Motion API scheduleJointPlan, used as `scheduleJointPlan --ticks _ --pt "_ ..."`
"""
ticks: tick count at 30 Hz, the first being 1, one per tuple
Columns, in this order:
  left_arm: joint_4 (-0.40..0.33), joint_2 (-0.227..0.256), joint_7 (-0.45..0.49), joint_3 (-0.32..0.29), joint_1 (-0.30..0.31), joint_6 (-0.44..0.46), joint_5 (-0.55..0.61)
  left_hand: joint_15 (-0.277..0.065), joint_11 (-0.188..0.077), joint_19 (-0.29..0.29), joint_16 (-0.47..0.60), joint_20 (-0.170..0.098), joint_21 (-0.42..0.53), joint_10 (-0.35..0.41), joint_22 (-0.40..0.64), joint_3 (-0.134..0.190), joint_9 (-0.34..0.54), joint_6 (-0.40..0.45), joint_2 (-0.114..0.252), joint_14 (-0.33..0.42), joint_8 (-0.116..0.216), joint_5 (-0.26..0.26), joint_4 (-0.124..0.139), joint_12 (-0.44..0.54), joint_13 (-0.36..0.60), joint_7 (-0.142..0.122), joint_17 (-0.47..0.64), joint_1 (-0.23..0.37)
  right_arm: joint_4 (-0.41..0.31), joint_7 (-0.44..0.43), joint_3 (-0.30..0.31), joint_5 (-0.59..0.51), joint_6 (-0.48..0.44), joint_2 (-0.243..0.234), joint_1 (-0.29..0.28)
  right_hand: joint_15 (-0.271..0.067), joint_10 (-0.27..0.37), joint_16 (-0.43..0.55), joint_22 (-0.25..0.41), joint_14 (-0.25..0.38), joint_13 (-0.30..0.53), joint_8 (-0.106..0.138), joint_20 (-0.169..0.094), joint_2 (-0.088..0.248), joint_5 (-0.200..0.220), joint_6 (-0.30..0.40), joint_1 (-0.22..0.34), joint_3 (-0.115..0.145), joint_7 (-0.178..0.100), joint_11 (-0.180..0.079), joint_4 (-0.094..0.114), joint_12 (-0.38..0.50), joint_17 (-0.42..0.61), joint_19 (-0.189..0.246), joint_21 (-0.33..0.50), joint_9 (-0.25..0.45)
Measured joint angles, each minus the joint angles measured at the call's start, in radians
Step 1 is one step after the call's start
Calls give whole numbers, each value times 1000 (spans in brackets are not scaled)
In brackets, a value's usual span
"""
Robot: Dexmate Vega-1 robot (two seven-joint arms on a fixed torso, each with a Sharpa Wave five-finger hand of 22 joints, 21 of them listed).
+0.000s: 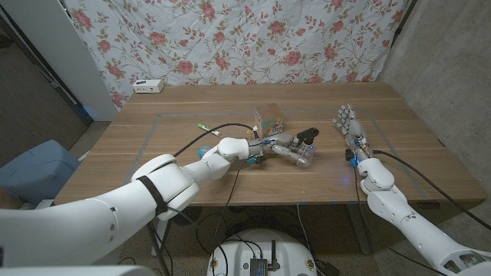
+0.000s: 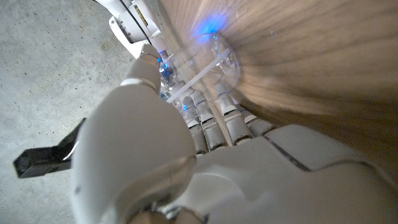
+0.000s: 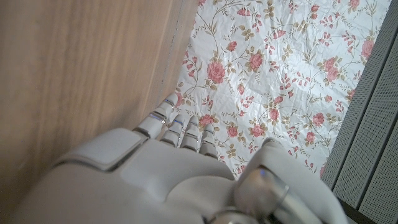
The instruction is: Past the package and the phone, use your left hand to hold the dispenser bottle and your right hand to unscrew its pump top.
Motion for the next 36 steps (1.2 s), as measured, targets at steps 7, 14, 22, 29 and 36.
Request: scheduleJointPlan --ticks 7,14,22,29,36 --pt "3 -7 33 -4 4 8 -4 -5 7 21 7 0 0 40 0 -4 5 56 9 51 7 -11 4 19 13 8 -1 22 -13 -7 4 0 -7 -7 -10 0 0 0 0 0 0 0 0 0 0 0 0 0 0 0 0 0 0 0 0 0" --pt "4 -11 61 -13 8 7 -10 -10 7 31 16 -2 0 61 0 -6 5 76 16 74 14 -13 3 29 18 13 5 29 -29 -10 5 -2 -21 -17 -14 0 0 0 0 0 0 0 0 0 0 4 0 0 -4 0 0 0 0 0 0 0" --pt "4 -12 84 -24 10 -6 -17 -8 8 34 16 2 0 72 0 -6 9 89 19 93 17 -13 2 30 25 15 5 31 -59 -12 5 -5 -58 -37 -14 0 0 0 0 0 0 0 0 0 0 4 0 0 -4 0 0 0 0 0 0 0" --pt "-4 -12 89 -35 10 -29 -25 -12 3 34 21 2 0 79 0 -9 9 103 19 107 18 -13 0 33 30 14 4 31 -91 -15 4 -8 -85 -53 -14 0 0 0 0 0 0 0 0 0 0 4 0 0 -4 0 0 0 0 0 0 0" --pt "-37 0 79 -49 11 -48 -36 -12 9 34 21 2 0 84 0 -8 9 107 19 115 17 -15 0 37 32 14 4 31 -135 -25 5 -8 -120 -71 -18 0 0 0 0 0 0 0 0 -4 0 4 -4 0 -4 0 0 0 0 0 0 0"
